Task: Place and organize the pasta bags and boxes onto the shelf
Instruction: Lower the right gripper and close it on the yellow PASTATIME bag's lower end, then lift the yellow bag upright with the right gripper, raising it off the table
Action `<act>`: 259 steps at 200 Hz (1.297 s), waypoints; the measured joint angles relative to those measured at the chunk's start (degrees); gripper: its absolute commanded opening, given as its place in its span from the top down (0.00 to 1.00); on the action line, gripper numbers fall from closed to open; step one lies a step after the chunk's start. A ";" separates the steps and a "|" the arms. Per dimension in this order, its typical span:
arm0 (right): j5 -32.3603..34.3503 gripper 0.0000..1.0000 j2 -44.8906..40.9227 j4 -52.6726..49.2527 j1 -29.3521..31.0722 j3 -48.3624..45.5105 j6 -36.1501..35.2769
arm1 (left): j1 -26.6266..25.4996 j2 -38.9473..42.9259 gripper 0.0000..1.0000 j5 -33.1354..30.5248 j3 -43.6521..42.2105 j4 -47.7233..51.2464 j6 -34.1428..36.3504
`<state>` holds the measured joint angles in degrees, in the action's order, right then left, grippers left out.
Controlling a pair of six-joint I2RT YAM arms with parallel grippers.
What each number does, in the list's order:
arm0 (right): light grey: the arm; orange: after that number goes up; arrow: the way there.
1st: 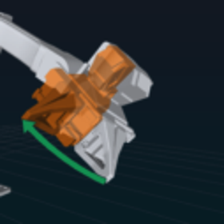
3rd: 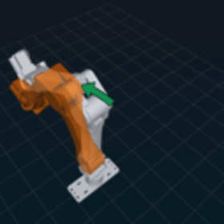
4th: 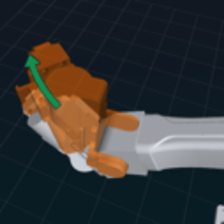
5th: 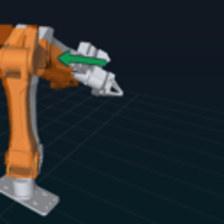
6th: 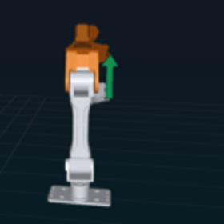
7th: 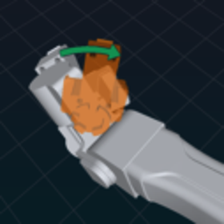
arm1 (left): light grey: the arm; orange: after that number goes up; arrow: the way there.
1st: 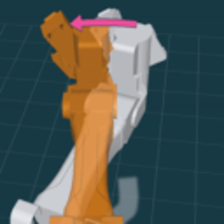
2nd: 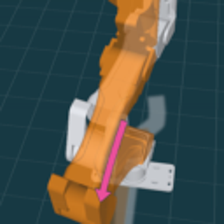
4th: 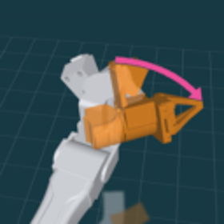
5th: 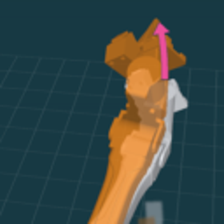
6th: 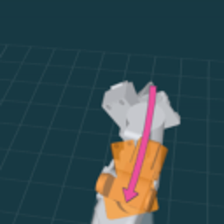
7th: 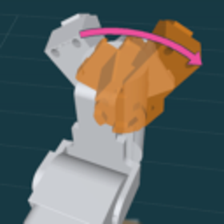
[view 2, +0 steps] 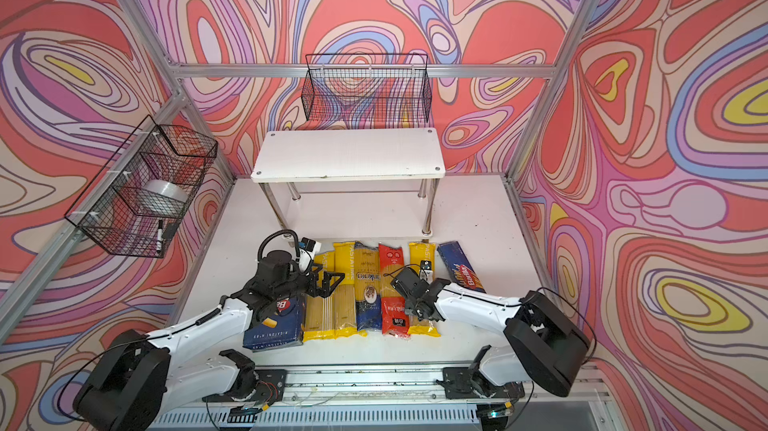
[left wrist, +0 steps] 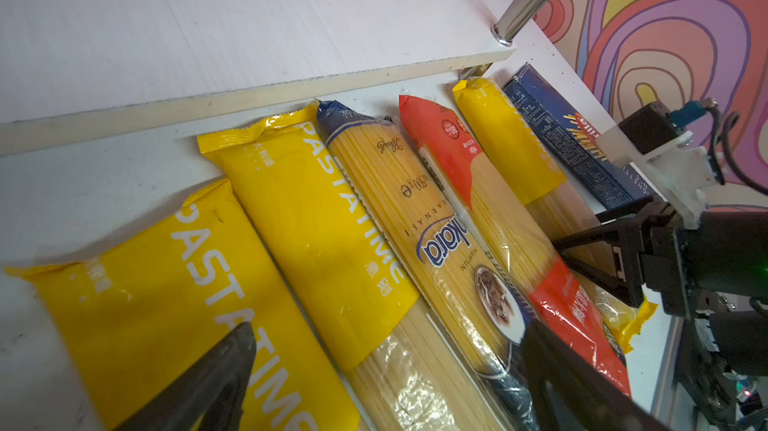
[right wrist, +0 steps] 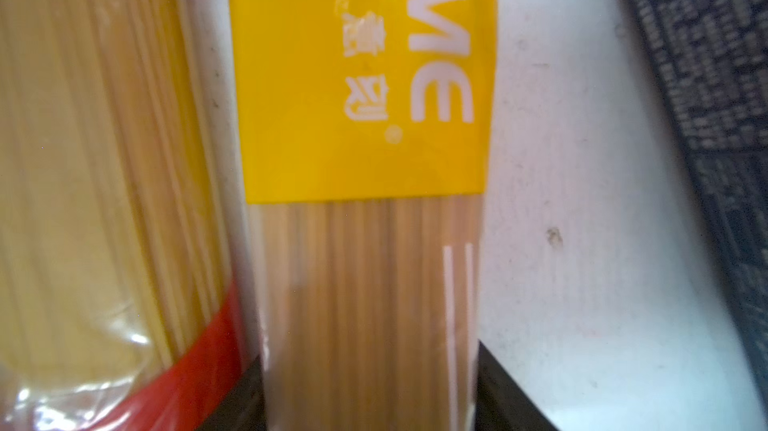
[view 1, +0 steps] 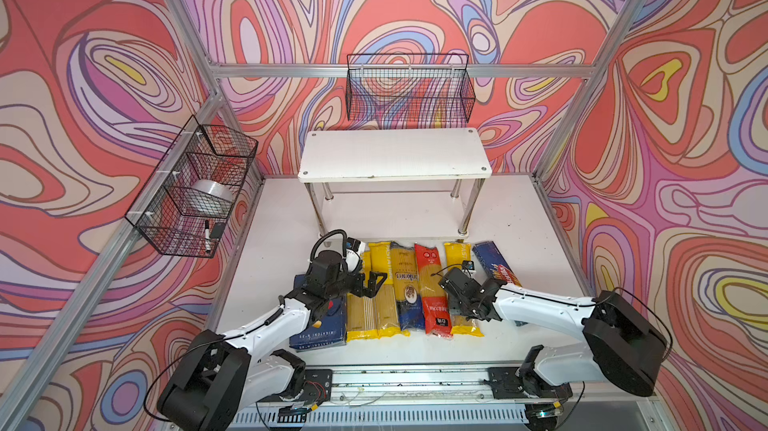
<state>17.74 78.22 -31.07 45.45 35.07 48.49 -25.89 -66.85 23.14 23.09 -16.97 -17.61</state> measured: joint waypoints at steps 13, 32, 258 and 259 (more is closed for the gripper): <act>0.02 0.47 -1.18 0.72 0.00 -0.98 0.15 | -0.07 -0.07 0.00 0.50 -0.35 -0.59 -0.20; 0.02 0.54 -3.13 1.68 0.00 -2.49 0.22 | -0.31 -0.68 0.00 1.27 -0.59 -1.29 0.00; -3.23 0.96 -16.85 -2.03 0.13 -6.54 0.57 | -0.66 -2.56 0.00 3.89 -0.57 -0.55 0.87; -3.23 0.96 -16.90 -2.03 0.13 -6.54 0.55 | -0.66 -2.54 0.00 3.91 -0.57 -0.50 0.87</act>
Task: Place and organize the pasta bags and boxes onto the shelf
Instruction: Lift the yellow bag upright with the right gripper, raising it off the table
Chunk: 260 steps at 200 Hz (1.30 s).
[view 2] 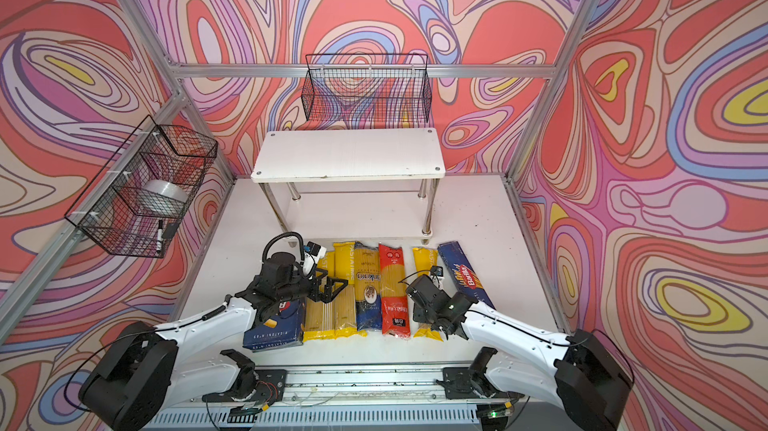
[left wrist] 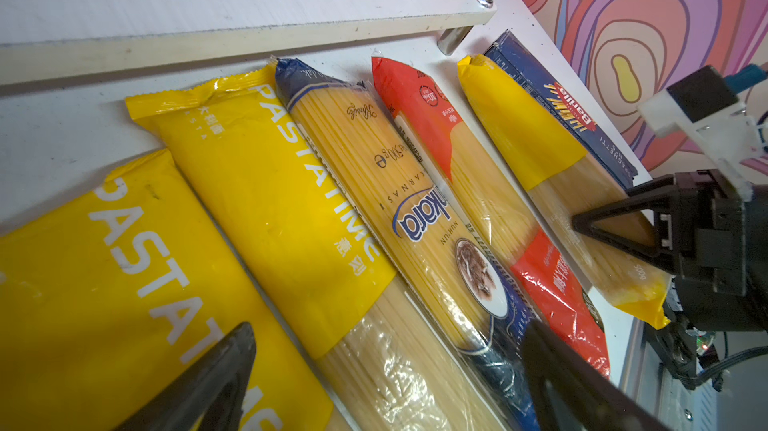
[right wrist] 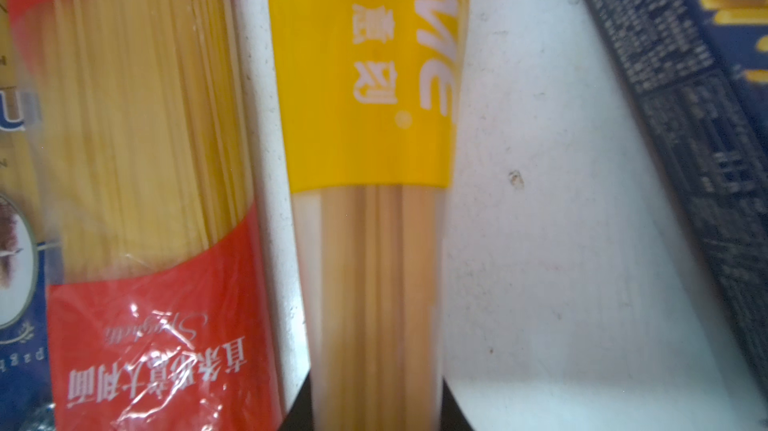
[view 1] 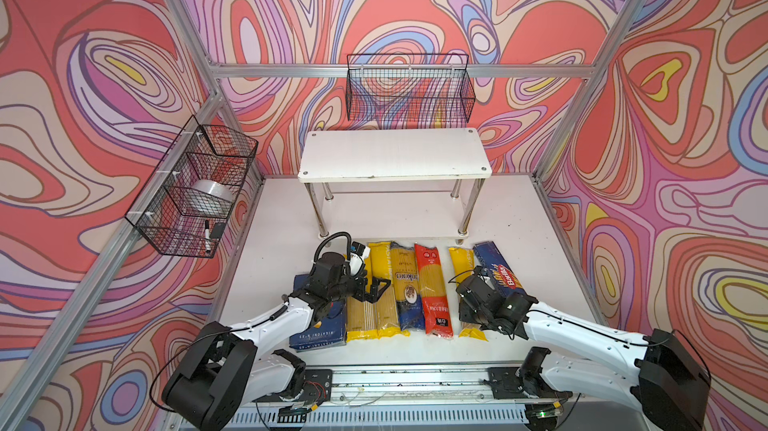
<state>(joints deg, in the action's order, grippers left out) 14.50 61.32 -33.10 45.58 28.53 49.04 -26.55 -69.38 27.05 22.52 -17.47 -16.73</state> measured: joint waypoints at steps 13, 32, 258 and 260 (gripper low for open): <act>-0.22 0.97 -0.46 -0.15 -0.02 0.00 -0.09 | 0.00 0.48 0.00 0.00 0.00 0.28 -0.02; -0.66 0.97 -1.84 -1.18 0.00 0.04 -0.11 | 0.00 1.95 0.00 -0.07 0.00 0.35 -0.02; -3.28 0.98 -20.13 -20.11 0.00 9.79 -5.22 | 0.00 3.02 0.00 -1.57 0.00 0.61 0.02; -3.28 0.98 -20.15 -20.22 0.00 9.88 -5.27 | 0.00 3.04 0.00 -1.57 0.00 0.61 0.02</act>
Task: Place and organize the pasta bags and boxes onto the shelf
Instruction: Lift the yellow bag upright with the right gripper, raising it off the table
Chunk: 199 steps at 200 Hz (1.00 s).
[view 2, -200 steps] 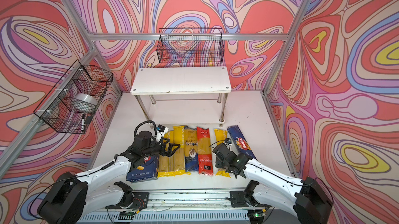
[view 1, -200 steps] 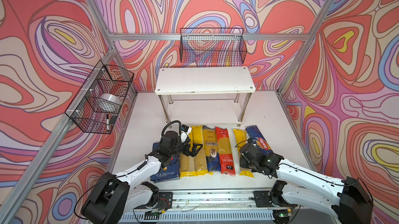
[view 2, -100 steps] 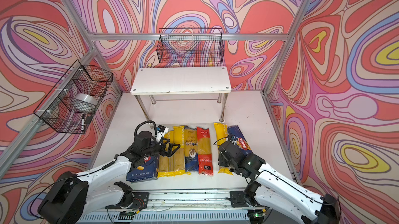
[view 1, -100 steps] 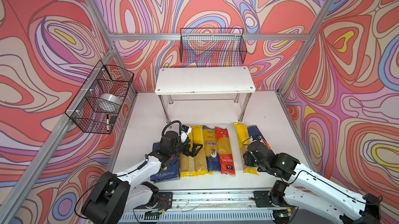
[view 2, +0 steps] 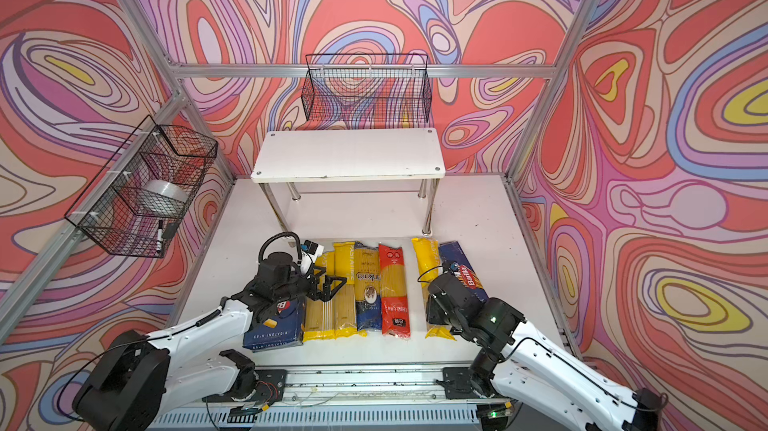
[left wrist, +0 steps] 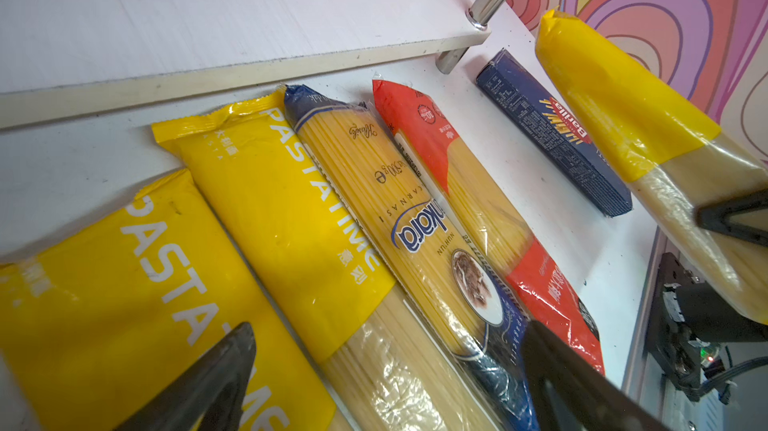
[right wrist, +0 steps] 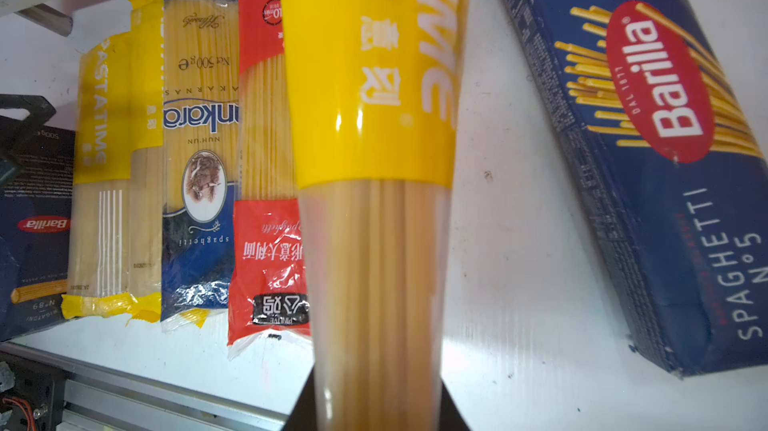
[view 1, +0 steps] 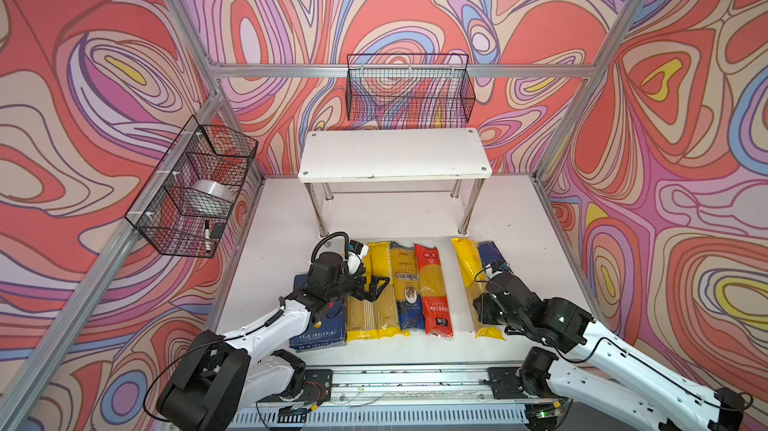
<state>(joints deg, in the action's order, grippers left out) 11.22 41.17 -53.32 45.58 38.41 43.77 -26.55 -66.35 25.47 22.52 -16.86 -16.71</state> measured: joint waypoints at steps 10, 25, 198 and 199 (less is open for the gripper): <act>-0.02 0.98 -0.35 -1.20 0.00 1.07 -0.28 | 0.00 0.09 0.00 -0.04 0.00 -0.02 0.00; 0.11 0.98 -1.11 -2.69 0.00 2.86 -0.72 | 0.00 0.09 0.00 -0.04 0.00 -0.02 0.00; 3.26 1.00 -0.15 -15.82 0.00 24.00 -5.62 | 0.00 -0.48 0.00 -0.04 0.00 0.00 -0.02; 3.34 1.00 -0.11 -15.93 0.00 24.17 -5.64 | 0.00 -0.48 0.00 -0.04 0.00 0.00 -0.02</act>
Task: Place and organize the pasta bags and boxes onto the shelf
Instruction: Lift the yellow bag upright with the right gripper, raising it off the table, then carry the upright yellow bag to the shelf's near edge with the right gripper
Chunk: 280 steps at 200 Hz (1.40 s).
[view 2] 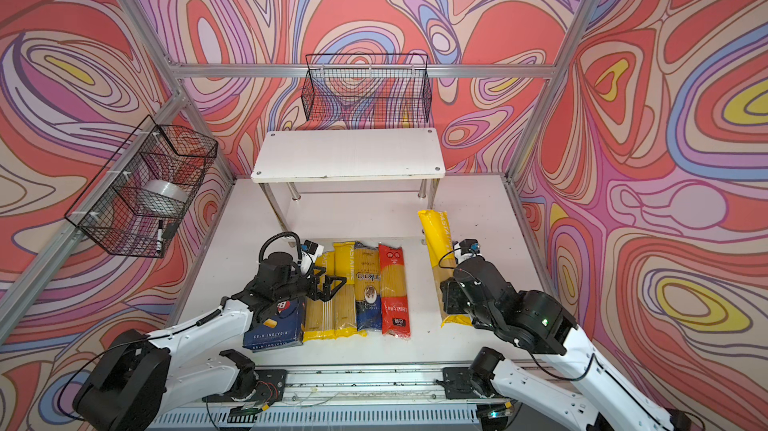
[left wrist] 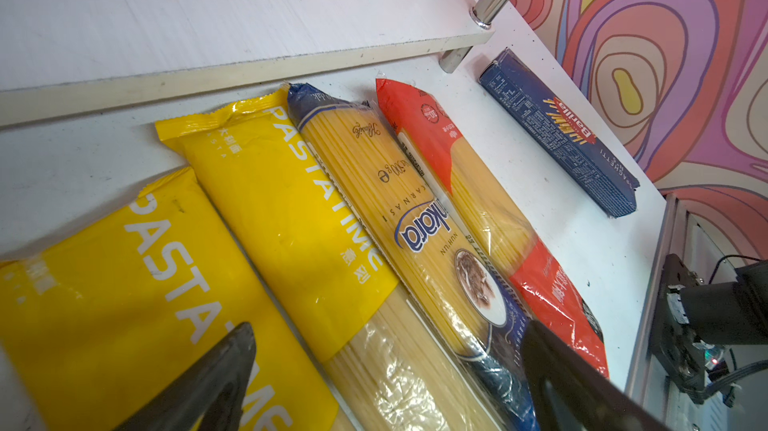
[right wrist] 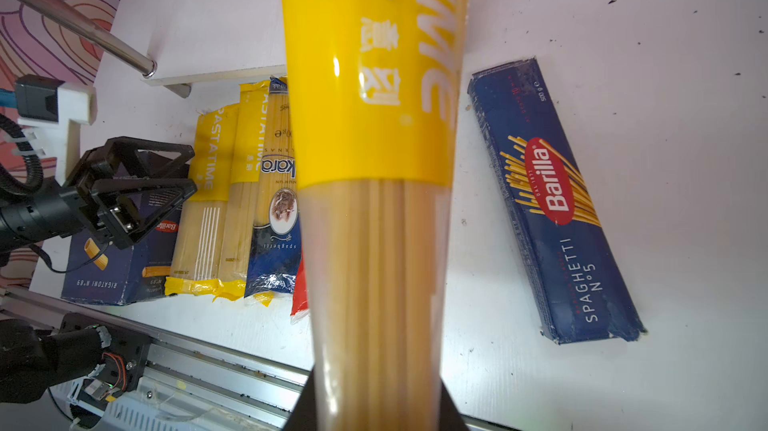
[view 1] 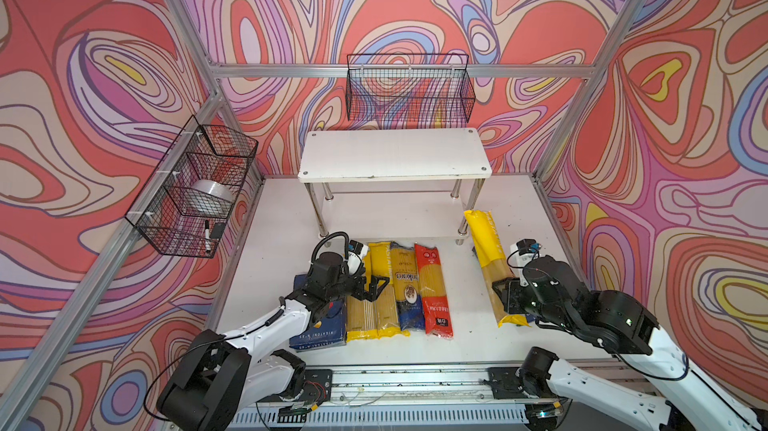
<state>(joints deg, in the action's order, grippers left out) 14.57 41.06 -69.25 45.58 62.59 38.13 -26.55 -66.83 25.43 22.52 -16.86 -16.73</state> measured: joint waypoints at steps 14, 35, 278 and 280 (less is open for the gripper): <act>0.55 1.00 0.66 -0.94 0.00 1.68 0.02 | -0.04 0.00 0.00 -0.02 0.00 0.02 0.00; 0.92 1.00 1.11 -2.16 0.00 3.85 0.11 | -0.07 0.26 0.00 -0.02 0.00 0.09 0.00; 5.20 1.00 22.51 -13.07 -0.02 39.71 -8.46 | -0.09 2.01 0.00 0.02 -0.02 0.81 0.00; 5.29 1.00 22.64 -13.09 -0.02 39.87 -8.50 | -0.09 2.01 0.00 0.02 -0.02 0.81 0.00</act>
<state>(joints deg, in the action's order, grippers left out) 19.86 63.70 -82.35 45.56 102.45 29.63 -26.63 -64.82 25.45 22.50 -16.05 -16.73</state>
